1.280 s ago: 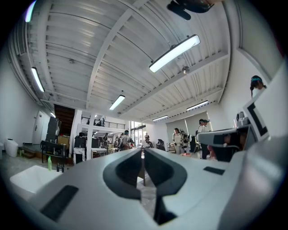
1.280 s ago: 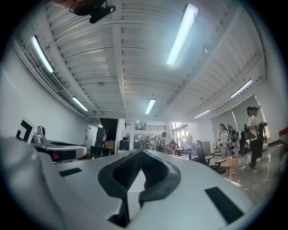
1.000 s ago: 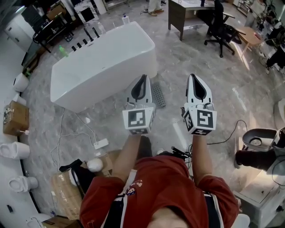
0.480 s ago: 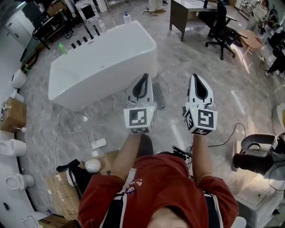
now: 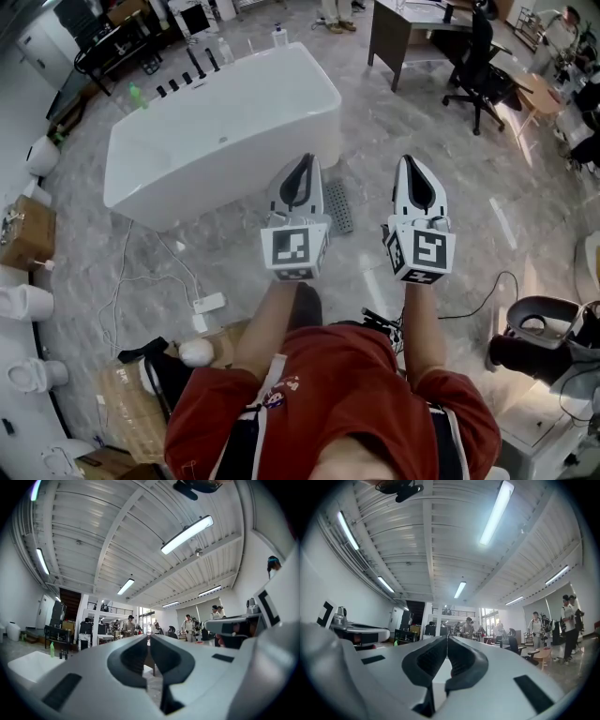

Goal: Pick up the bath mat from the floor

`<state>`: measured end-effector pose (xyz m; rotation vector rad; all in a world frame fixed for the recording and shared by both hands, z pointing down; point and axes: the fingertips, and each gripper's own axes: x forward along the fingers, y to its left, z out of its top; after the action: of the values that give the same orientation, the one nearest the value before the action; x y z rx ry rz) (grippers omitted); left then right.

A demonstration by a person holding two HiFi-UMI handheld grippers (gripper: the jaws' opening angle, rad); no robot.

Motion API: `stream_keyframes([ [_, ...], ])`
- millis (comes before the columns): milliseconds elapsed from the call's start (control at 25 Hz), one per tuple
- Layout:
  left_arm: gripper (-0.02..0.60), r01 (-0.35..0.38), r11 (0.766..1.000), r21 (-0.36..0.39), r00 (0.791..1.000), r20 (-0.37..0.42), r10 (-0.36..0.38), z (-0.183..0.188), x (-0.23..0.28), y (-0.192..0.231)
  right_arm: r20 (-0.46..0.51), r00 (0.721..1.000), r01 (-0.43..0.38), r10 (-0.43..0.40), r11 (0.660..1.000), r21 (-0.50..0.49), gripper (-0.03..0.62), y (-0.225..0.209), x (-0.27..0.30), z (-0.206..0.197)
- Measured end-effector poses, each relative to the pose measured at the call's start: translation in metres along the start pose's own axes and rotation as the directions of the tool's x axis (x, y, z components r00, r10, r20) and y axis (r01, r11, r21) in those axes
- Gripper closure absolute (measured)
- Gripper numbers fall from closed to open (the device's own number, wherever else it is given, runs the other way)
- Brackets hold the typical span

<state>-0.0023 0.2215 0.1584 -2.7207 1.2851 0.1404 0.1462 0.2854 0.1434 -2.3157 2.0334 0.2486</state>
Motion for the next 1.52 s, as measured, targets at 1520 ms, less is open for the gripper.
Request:
stream_keyframes([
  [1520,0.555,-0.083,0.996,-0.022,0.996,-0.028,0.082,-0.042,0.165,0.275,-0.028,0.996,-0.091,0.09,0.994,-0.055,0.582,0.147,0.303,-0.03],
])
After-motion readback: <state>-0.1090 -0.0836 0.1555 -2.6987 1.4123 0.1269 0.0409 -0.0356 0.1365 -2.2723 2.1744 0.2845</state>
